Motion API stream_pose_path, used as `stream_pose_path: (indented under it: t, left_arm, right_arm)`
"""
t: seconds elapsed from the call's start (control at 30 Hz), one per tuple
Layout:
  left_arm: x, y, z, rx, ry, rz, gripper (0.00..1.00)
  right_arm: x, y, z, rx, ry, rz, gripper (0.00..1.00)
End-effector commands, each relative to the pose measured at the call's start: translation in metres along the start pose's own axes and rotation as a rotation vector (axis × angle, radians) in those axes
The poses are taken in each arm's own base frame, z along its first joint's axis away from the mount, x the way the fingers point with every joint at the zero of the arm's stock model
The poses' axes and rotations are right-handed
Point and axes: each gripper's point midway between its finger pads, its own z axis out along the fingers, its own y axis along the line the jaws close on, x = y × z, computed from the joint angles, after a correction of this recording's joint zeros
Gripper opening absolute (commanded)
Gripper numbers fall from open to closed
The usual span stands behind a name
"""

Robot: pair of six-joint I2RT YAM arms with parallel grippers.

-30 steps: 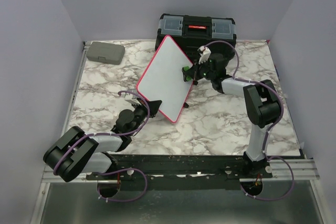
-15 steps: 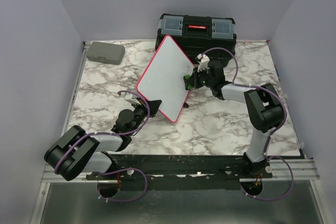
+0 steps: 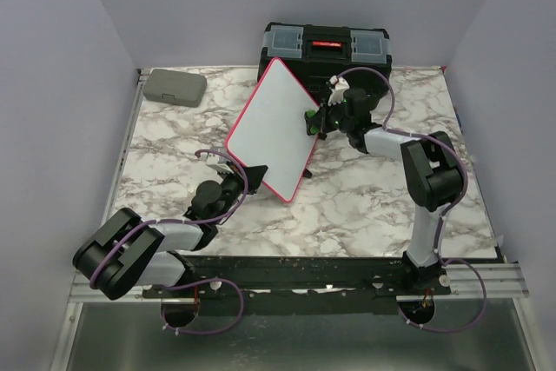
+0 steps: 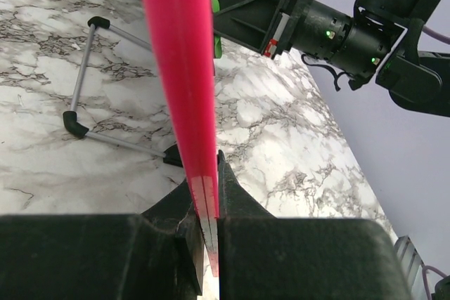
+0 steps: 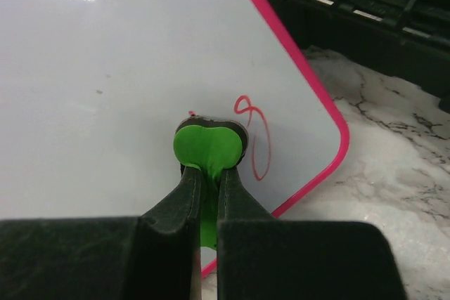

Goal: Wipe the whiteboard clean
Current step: Erase the whiteboard at the whiteboard stand.

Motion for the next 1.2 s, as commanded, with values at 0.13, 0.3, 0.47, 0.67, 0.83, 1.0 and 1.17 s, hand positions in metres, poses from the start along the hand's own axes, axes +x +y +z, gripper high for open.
stream_pose_path:
  t: [0.13, 0.3, 0.47, 0.67, 0.83, 1.0, 1.17]
  left_arm:
    - [0.0, -0.068, 0.0, 0.269, 0.074, -0.075, 0.0]
    - [0.001, -0.067, 0.0, 0.268, 0.075, -0.073, 0.0]
    - [0.002, -0.067, 0.002, 0.272, 0.077, -0.077, 0.0]
    - [0.004, -0.067, 0.003, 0.274, 0.084, -0.086, 0.0]
    - [0.004, -0.067, 0.003, 0.273, 0.088, -0.085, 0.0]
    - [0.004, -0.068, 0.003, 0.276, 0.092, -0.079, 0.0]
    - [0.003, -0.069, 0.002, 0.277, 0.092, -0.073, 0.0]
  right_arm:
    - [0.035, -0.057, 0.018, 0.197, 0.074, 0.038, 0.01]
    - [0.066, -0.042, 0.008, 0.101, 0.172, 0.009, 0.01]
    - [0.101, 0.008, -0.01, -0.159, 0.285, -0.041, 0.01]
    - [0.081, 0.054, -0.019, -0.346, 0.223, -0.139, 0.01]
    - [0.039, 0.058, -0.006, -0.328, 0.129, -0.123, 0.01]
    - [-0.001, 0.037, 0.012, -0.168, 0.024, -0.068, 0.01]
    - [-0.015, 0.001, 0.024, 0.035, -0.009, -0.041, 0.01]
